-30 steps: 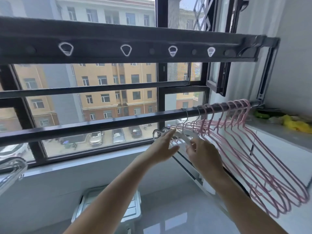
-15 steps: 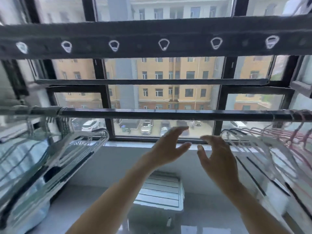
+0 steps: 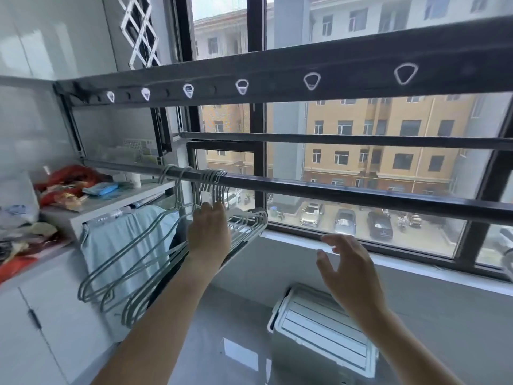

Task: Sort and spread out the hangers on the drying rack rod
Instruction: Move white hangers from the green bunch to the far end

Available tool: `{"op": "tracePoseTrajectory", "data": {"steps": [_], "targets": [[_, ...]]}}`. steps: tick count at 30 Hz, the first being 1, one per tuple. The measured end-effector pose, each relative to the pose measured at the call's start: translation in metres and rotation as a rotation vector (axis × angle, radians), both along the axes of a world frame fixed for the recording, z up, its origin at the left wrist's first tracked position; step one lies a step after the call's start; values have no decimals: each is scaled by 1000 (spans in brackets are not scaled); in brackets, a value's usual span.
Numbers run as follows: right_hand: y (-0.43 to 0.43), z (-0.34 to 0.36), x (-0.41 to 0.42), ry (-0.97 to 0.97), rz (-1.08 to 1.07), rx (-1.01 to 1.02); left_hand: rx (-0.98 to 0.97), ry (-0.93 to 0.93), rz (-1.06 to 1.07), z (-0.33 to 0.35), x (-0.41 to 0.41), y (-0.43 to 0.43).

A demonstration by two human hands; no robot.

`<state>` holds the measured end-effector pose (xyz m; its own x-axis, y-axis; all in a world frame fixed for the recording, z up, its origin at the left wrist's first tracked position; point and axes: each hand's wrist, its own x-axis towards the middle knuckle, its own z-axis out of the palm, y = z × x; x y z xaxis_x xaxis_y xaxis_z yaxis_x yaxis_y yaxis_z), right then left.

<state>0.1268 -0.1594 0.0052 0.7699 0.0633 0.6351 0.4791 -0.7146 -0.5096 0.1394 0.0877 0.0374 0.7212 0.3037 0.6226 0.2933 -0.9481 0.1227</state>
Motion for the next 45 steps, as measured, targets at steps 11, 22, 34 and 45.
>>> {"op": "tracePoseTrajectory", "data": {"steps": [11,22,34,45], "targets": [[-6,-6,5,46,-12,-43,-9,-26,-103,-1,1,3],[-19,-11,9,67,-68,-79,-28,-4,-226,21,46,-31],[-66,-22,19,228,-183,-184,-308,161,-664,-33,64,-101],[-110,-28,7,364,-84,-236,-483,327,-1122,-30,67,-149]]}}
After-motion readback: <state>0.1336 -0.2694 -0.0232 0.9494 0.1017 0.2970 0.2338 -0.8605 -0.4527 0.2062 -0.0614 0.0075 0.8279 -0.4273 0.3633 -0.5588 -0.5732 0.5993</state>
